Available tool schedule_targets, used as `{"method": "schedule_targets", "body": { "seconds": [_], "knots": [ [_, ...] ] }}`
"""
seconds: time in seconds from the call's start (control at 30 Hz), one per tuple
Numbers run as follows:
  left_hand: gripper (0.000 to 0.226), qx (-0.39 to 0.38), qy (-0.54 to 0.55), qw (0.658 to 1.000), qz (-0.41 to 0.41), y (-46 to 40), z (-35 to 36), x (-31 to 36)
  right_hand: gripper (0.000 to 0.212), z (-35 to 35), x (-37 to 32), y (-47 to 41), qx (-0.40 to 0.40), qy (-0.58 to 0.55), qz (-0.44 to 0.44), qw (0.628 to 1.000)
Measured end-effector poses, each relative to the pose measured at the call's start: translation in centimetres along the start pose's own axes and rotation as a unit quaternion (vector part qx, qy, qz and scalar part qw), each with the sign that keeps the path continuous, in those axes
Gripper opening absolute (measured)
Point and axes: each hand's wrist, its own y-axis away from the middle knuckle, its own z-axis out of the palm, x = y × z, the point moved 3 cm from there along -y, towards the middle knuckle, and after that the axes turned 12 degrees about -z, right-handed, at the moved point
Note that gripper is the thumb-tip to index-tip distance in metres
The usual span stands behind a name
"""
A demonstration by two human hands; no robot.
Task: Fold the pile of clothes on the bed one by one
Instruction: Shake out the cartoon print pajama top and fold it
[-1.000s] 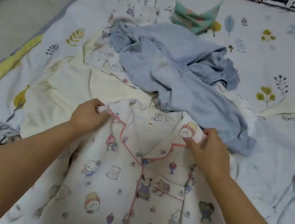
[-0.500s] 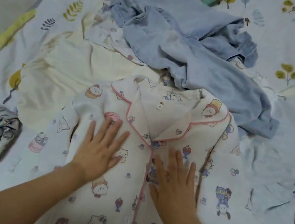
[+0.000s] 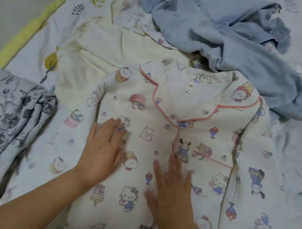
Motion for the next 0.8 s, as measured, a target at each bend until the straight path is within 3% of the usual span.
{"method": "schedule_targets", "body": {
  "seconds": [0.13,0.3,0.37,0.53,0.7,0.8],
  "knots": [
    [0.034,0.076,0.037,0.990,-0.109,3.0,-0.6,-4.8,0.062,3.1,-3.4,1.7,-0.102,0.009,-0.043,0.994],
    [0.069,-0.035,0.050,0.949,-0.309,3.8,0.8,-9.9,0.054,3.7,-3.7,1.3,-0.105,0.017,-0.044,0.993],
    [0.072,-0.055,0.032,0.934,-0.352,3.5,0.9,-11.2,0.060,3.5,-3.7,1.1,-0.103,0.006,-0.039,0.994],
    [0.026,-0.090,-0.011,0.932,-0.352,2.7,-0.5,-13.1,0.055,3.5,-3.7,0.8,-0.105,-0.055,-0.031,0.992],
    [0.022,-0.071,0.087,0.957,-0.269,1.9,-6.4,-11.3,0.047,1.0,-5.3,1.0,-0.056,-0.162,0.014,0.985],
    [0.018,-0.026,0.078,0.971,-0.223,1.7,-12.0,-8.2,0.042,-1.1,-6.9,1.3,-0.001,-0.300,0.016,0.954]
  ]
}}
